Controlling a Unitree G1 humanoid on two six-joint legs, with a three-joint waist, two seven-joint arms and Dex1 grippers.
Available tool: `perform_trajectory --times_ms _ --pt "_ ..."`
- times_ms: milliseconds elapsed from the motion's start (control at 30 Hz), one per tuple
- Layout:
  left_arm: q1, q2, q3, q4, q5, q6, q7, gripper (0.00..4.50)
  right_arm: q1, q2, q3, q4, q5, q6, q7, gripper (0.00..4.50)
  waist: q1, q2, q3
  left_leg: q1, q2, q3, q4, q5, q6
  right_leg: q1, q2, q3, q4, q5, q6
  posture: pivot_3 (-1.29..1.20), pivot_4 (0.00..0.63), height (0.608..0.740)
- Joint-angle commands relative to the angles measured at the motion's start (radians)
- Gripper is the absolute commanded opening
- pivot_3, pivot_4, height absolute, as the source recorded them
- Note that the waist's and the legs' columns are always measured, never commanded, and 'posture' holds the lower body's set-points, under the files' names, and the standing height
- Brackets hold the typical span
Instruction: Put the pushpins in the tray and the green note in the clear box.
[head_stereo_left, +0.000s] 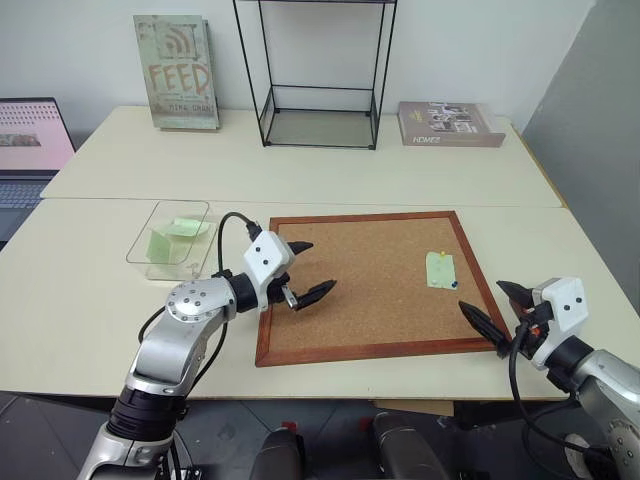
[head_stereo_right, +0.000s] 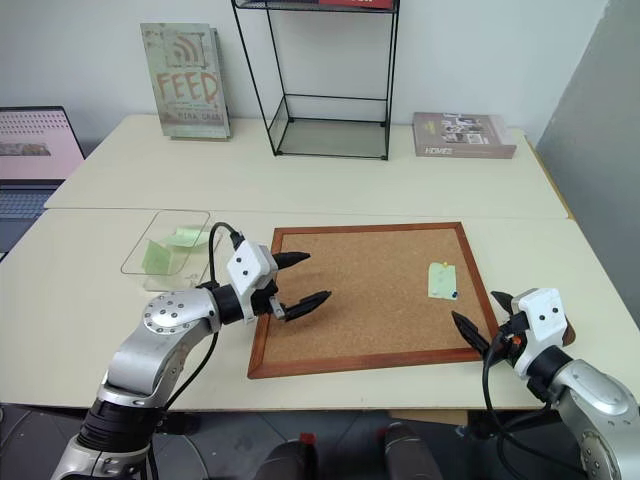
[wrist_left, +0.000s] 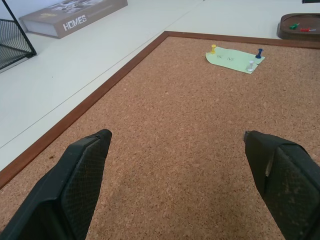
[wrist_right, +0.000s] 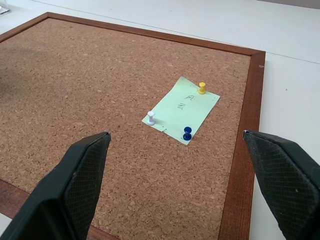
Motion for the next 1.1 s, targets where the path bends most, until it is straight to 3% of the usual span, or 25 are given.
perform_trajectory --times_ms 33,900,1100 --pt "-0.008 0.005 -0.003 -0.048 -0.011 -0.020 -0.011 4.49 -0.003 0.002 -0.014 -0.007 -0.003 -0.024 0.004 4.50 0.000 0.000 0.000 0.000 0.000 0.000 0.000 0.000 0.000 0.000 0.000 0.000 0.000 0.000 0.000 0.00 0.150 0.740" --pt "0.011 0.022 0.004 -0.084 -0.076 0.021 -0.064 4.49 -0.007 0.005 0.005 -0.091 0.019 0.041 -0.041 4.50 0.000 0.000 0.000 0.000 0.000 0.000 0.000 0.000 0.000 0.000 0.000 0.000 0.000 0.000 0.000 0.00 0.150 0.740" --pt "0.001 -0.012 -0.028 -0.090 -0.078 0.032 -0.043 4.49 0.003 0.013 -0.005 -0.129 0.036 0.072 -0.061 4.50 0.000 0.000 0.000 0.000 0.000 0.000 0.000 0.000 0.000 0.000 0.000 0.000 0.000 0.000 0.000 0.00 0.150 0.740"
